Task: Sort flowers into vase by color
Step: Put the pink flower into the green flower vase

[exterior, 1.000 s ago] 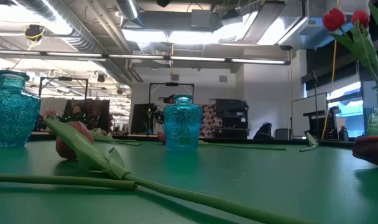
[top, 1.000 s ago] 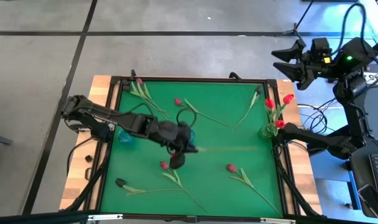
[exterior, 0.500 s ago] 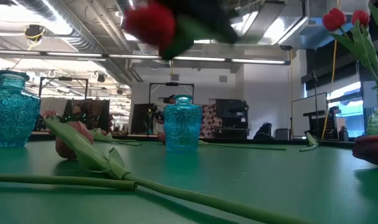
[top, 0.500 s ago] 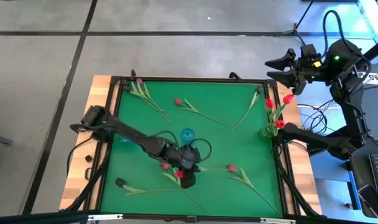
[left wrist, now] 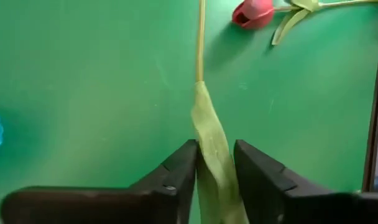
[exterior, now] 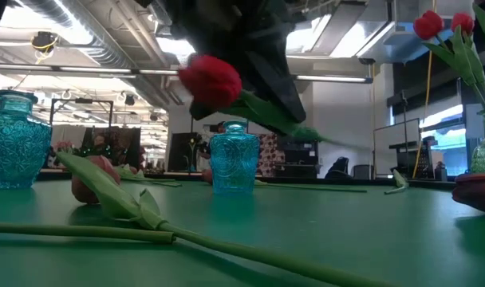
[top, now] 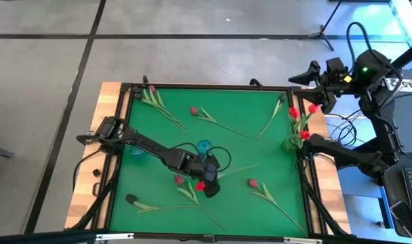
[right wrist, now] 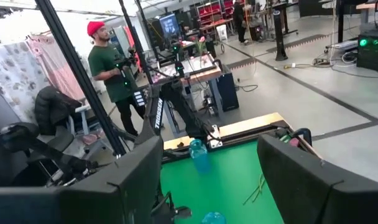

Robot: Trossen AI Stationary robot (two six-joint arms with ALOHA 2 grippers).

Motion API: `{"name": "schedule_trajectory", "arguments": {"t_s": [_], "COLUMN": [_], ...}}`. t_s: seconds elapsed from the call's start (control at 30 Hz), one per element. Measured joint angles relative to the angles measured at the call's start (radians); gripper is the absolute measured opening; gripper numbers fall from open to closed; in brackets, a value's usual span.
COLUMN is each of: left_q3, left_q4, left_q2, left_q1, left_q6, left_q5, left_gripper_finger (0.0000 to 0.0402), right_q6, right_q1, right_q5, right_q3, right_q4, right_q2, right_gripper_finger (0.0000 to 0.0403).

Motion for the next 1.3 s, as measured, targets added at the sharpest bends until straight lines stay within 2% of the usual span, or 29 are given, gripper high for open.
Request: {"name": "schedule_trajectory", "arguments": {"t_s": [0.23, 0.4, 0.5, 0.73, 0.9, 1.03, 1.2, 1.3], "left_q3": [0.000, 0.000, 0.000, 0.000, 0.000, 0.000, 0.000, 0.000], "left_q4": [-0.038, -0.054, -0.092, -0.242, -0.351, -0.394, -0.393, -0.393], "left_q2": [-0.007, -0.089, -0.173, -0.342, -0.416, -0.446, -0.451, -0.451], "left_q1": [-0.023, -0.027, -0.027, -0.027, -0.026, -0.022, -0.014, -0.011], "left_q6": [-0.051, -0.081, -0.079, -0.034, -0.012, 0.013, 0.057, 0.058], "left_q5": [0.027, 0.031, -0.013, -0.210, -0.315, -0.380, -0.386, -0.391], "left_gripper_finger": [0.0164, 0.0175, 0.0175, 0.0175, 0.0176, 0.0176, 0.0176, 0.0176], "right_q6": [-0.019, -0.019, -0.020, -0.017, -0.004, 0.044, 0.137, 0.203], "right_q1": [0.135, 0.268, 0.344, 0.564, 0.825, 1.060, 1.315, 1.427], "right_q5": [0.030, 0.088, 0.125, 0.221, 0.433, 0.679, 0.981, 1.102], "right_q3": [-0.040, -0.040, -0.040, -0.040, -0.040, -0.040, -0.039, -0.039], "right_q4": [0.024, 0.096, 0.139, 0.178, 0.125, 0.014, -0.127, -0.245], "right_q2": [0.016, 0.088, 0.143, 0.247, 0.250, 0.246, 0.268, 0.303], "right_gripper_finger": [0.0264, 0.0264, 0.0264, 0.0264, 0.0264, 0.0264, 0.0264, 0.0275]}}
